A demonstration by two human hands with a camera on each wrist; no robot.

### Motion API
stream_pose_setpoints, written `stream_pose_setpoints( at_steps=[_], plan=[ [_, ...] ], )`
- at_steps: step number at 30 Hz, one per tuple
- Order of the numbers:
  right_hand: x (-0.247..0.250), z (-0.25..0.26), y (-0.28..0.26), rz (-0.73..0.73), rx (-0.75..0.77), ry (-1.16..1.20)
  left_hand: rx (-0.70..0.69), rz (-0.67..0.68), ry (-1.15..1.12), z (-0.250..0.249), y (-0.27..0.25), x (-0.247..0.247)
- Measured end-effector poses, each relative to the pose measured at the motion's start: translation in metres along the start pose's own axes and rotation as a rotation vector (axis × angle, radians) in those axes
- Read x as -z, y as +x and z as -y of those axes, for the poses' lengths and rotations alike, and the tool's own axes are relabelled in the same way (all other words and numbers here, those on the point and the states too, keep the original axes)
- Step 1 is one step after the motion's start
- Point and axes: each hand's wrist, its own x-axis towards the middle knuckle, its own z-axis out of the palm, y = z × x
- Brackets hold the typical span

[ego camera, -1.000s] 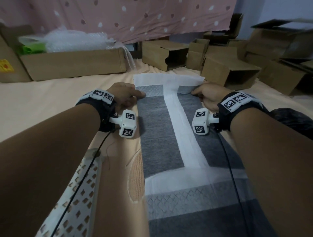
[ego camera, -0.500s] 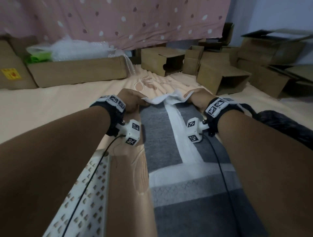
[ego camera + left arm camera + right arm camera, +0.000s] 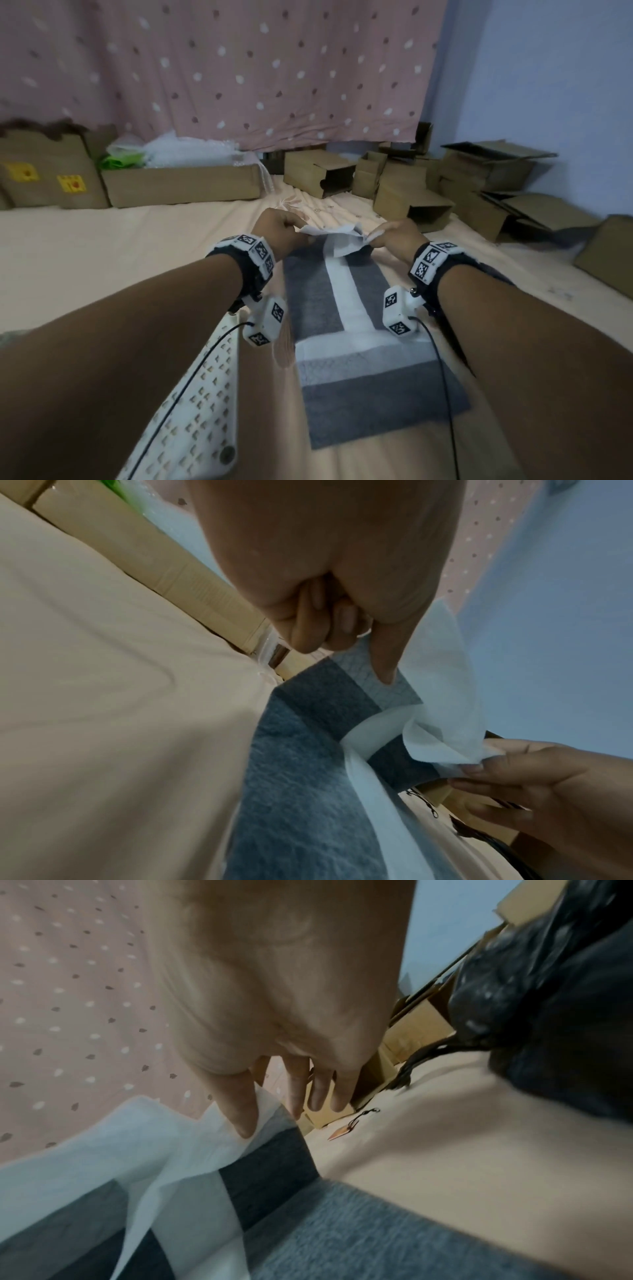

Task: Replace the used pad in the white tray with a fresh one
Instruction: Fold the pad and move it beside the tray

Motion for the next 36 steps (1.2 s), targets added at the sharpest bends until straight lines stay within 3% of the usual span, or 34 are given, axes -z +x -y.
stream_pose_setpoints(
  at_steps=[6, 13, 26, 36],
  plan=[
    [0.027, 0.007, -0.024, 0.005, 0.028, -0.137, -0.032, 0.096, 0.156, -0.020, -0.021, 0.006],
    [0.044, 0.017, -0.059, 0.125, -0.078, -0.448, 0.042, 0.344, 0.474, -0.044, -0.054, 0.014],
    [0.061, 0.023, -0.140, 0.222, -0.121, -0.464, 0.097, 0.294, 0.434, -0.094, -0.100, -0.003],
    [0.084, -0.010, -0.184, 0.327, -0.409, -0.469, 0.119, 0.464, 0.448, -0.113, -0.143, -0.029]
  ],
)
